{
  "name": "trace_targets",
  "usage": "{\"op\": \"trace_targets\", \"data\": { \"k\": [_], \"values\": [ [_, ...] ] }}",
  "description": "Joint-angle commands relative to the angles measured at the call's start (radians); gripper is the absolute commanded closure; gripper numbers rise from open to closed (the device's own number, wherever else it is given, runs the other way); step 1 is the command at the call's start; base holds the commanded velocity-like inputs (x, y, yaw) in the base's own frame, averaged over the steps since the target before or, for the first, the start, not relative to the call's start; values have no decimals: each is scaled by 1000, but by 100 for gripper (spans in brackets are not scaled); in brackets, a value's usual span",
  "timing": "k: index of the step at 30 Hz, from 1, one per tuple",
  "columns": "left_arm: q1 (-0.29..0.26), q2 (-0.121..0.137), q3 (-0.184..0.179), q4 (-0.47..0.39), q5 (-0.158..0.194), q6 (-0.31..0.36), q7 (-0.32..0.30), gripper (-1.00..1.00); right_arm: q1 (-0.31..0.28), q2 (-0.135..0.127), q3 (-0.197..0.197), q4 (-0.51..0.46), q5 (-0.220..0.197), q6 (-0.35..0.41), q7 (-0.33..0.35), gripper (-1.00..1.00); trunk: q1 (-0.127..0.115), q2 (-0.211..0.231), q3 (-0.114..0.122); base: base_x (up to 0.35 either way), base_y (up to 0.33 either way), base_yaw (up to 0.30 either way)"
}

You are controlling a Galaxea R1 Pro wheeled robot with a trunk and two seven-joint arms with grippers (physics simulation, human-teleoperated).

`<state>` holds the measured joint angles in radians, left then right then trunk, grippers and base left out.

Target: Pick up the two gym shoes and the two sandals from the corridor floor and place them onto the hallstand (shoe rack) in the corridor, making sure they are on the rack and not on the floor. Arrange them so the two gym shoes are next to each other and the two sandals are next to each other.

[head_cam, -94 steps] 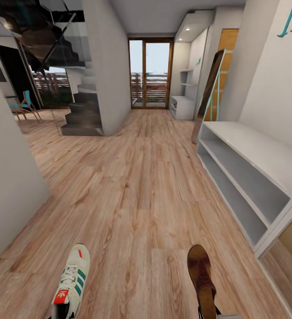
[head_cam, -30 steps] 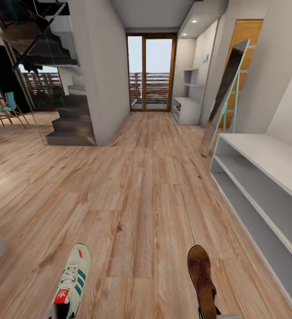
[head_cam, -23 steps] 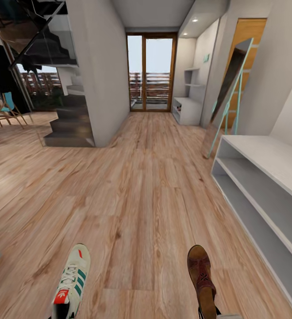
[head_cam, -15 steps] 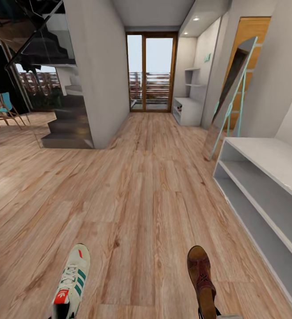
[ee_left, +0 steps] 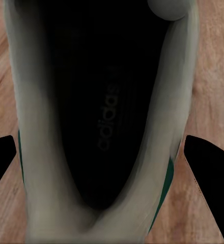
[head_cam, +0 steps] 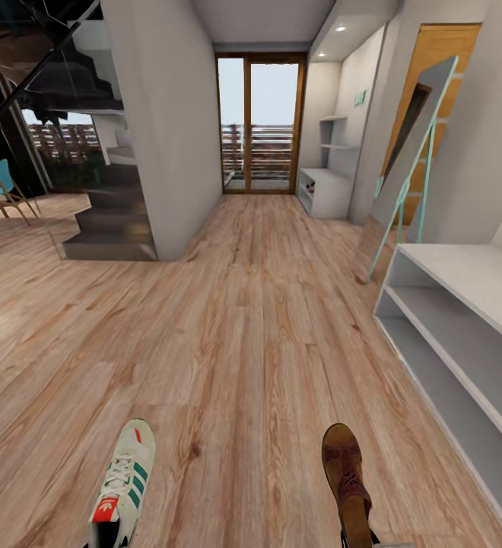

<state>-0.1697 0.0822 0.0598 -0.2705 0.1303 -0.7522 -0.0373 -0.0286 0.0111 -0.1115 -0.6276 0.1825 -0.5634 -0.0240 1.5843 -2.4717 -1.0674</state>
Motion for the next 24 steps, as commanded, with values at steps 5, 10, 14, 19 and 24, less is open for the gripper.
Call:
{"op": "trace_targets", "data": {
  "k": [5,10,14,19,24],
  "values": [
    [-1,0,2,0,5,-2,-4,100,0,1,-5,0,8,-3,-1,100,0,0,-1,338,0,0],
    [-1,0,2,0,5,-2,-4,100,0,1,-5,0,8,-3,-1,100,0,0,-1,338,0,0],
    [-1,0,2,0,5,-2,-4,100,0,1,-5,0,8,-3,-1,100,0,0,-1,338,0,0],
    [-1,0,2,0,5,-2,-4,100,0,1,-5,0,8,-3,-1,100,0,0,-1,338,0,0],
    [-1,-1,2,1,5,-2,-4,100,0,1,-5,0,8,-3,-1,100,0,0,-1,338,0,0]
  ]
}}
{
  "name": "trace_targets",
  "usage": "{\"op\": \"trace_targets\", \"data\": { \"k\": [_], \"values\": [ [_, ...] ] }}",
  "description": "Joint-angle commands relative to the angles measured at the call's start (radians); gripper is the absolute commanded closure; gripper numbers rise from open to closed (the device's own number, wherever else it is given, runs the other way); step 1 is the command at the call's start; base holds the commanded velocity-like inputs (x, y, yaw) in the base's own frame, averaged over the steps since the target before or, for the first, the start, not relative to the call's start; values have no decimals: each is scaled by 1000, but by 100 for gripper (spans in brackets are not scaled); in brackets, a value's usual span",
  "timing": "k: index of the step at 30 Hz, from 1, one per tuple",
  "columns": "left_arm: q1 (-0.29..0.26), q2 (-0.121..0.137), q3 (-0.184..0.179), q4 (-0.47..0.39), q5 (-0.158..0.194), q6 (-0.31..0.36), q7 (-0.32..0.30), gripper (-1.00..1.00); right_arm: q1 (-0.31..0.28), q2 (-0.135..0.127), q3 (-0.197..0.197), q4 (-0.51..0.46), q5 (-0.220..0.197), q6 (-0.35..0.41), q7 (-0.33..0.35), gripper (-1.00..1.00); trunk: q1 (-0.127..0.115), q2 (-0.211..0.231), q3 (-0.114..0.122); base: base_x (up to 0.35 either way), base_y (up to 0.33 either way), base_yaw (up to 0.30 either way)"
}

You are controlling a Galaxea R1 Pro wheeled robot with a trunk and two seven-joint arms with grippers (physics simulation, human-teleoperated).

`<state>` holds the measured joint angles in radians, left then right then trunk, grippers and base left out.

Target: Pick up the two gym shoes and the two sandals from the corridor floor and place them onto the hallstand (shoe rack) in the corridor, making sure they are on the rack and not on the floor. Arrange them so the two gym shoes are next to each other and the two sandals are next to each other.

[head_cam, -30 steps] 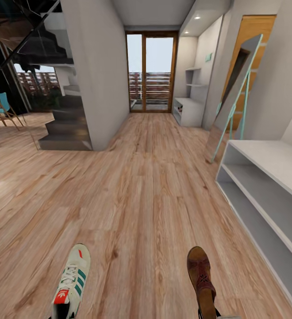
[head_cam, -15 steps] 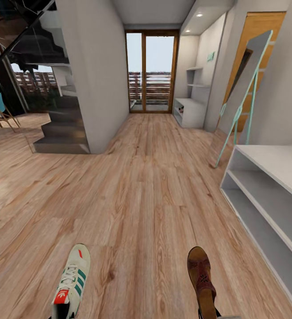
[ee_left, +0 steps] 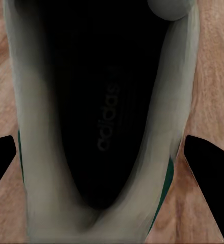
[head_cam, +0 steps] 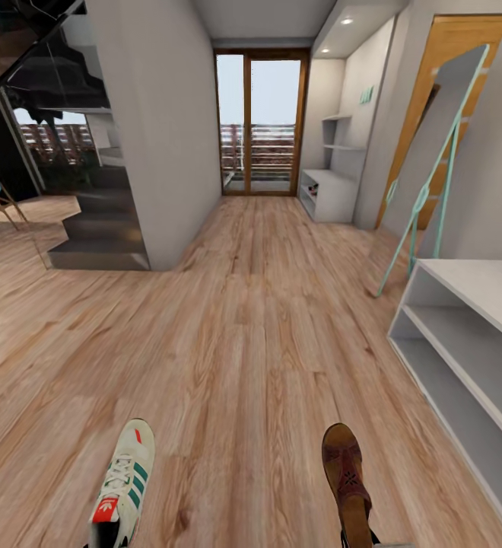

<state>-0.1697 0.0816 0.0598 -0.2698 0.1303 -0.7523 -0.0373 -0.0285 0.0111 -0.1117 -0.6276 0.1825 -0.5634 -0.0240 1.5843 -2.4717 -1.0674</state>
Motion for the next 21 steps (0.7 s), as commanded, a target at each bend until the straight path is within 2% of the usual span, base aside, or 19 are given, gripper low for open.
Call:
{"op": "trace_targets", "data": {
  "k": [1,21],
  "values": [
    [-1,0,2,0,5,-2,-4,100,-1,1,-5,0,8,-3,-1,100,0,0,-1,338,0,0],
    [-1,1,2,-1,5,-4,-3,100,-1,1,-5,5,8,-3,-1,100,0,0,-1,338,0,0]
  ]
}}
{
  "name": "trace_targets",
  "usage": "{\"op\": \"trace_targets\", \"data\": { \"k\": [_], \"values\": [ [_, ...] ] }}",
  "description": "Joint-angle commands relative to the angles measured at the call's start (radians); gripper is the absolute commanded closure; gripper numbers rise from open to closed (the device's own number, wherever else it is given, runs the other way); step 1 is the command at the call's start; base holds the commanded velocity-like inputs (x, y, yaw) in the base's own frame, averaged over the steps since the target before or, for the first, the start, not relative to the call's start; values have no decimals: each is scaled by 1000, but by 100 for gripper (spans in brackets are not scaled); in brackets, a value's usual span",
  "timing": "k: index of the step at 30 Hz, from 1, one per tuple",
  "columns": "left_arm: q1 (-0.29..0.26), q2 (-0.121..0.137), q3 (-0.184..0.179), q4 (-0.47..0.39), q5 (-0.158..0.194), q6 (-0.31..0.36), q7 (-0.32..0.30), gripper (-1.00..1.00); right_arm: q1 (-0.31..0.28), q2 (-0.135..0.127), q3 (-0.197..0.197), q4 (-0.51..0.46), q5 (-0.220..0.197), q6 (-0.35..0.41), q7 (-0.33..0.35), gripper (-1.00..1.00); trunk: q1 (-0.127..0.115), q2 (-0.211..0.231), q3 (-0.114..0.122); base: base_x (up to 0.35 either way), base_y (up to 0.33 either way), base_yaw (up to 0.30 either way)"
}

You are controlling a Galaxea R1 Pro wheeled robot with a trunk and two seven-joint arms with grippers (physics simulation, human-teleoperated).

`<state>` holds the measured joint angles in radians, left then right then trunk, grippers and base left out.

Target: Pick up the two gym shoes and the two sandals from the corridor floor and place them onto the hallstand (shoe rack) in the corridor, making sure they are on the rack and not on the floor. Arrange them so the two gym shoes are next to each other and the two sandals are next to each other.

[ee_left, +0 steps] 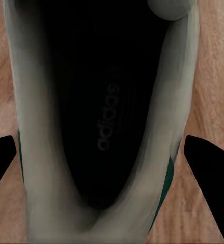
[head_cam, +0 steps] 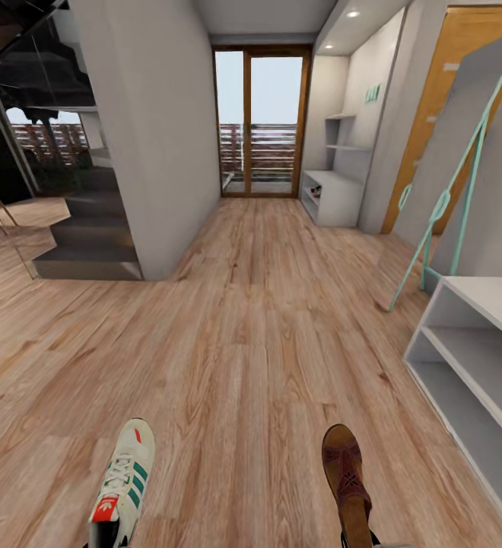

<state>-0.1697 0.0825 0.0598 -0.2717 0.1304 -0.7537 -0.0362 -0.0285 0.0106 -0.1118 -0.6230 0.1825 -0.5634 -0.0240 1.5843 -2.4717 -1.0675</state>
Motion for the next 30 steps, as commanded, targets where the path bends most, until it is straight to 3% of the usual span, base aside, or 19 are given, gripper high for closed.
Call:
{"op": "trace_targets", "data": {
  "k": [1,10,30],
  "values": [
    [-1,0,1,0,4,-2,-4,100,-1,1,-5,3,8,-3,-1,100,0,0,-1,338,0,0],
    [-1,-19,0,-10,3,-3,-5,100,0,2,-5,13,8,-1,-1,100,0,0,-1,338,0,0],
    [-1,-20,1,0,4,-3,-6,100,-1,1,-5,11,7,-2,-1,100,0,0,-1,338,0,0]
  ]
}}
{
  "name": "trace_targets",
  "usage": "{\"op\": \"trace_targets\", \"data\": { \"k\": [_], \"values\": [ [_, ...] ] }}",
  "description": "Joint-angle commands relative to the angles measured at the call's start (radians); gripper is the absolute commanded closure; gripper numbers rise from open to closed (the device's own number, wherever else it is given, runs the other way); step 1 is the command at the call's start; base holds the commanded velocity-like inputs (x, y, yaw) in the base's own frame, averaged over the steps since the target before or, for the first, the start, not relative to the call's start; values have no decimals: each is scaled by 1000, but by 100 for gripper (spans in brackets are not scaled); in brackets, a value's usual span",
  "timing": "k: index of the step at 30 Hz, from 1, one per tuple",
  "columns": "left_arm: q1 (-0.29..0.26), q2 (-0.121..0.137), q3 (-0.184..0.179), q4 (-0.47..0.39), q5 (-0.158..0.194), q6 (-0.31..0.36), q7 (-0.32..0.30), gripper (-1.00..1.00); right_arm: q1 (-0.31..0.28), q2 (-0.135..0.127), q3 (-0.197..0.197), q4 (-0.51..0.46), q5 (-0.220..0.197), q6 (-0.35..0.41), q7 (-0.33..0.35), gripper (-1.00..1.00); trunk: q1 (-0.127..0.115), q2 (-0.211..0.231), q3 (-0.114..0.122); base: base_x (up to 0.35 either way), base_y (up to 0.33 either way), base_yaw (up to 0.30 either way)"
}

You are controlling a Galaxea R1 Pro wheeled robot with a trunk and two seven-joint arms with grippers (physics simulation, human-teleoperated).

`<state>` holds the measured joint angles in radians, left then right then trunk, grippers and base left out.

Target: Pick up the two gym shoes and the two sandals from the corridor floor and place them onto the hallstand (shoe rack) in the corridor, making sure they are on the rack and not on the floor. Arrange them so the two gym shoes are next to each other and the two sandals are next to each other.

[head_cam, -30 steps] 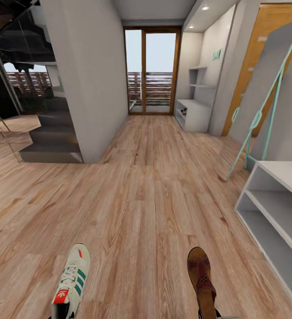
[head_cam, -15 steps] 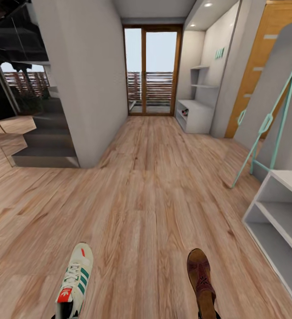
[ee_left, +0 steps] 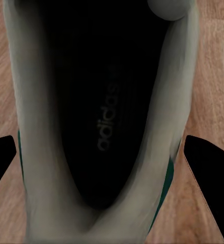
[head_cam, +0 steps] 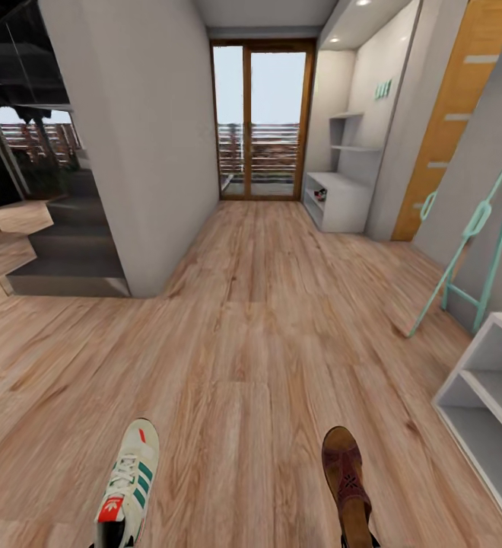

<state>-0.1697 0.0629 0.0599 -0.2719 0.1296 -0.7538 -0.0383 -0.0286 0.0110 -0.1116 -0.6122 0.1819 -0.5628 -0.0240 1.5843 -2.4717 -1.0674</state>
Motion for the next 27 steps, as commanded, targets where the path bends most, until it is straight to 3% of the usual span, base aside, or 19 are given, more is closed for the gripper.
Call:
{"op": "trace_targets", "data": {
  "k": [1,27],
  "values": [
    [-1,0,1,1,5,-2,-4,100,0,1,-5,0,7,-2,-1,100,0,0,-1,338,0,0],
    [2,0,0,0,5,-4,-4,100,0,1,-3,0,8,-2,-1,100,0,0,-1,338,0,0]
  ]
}}
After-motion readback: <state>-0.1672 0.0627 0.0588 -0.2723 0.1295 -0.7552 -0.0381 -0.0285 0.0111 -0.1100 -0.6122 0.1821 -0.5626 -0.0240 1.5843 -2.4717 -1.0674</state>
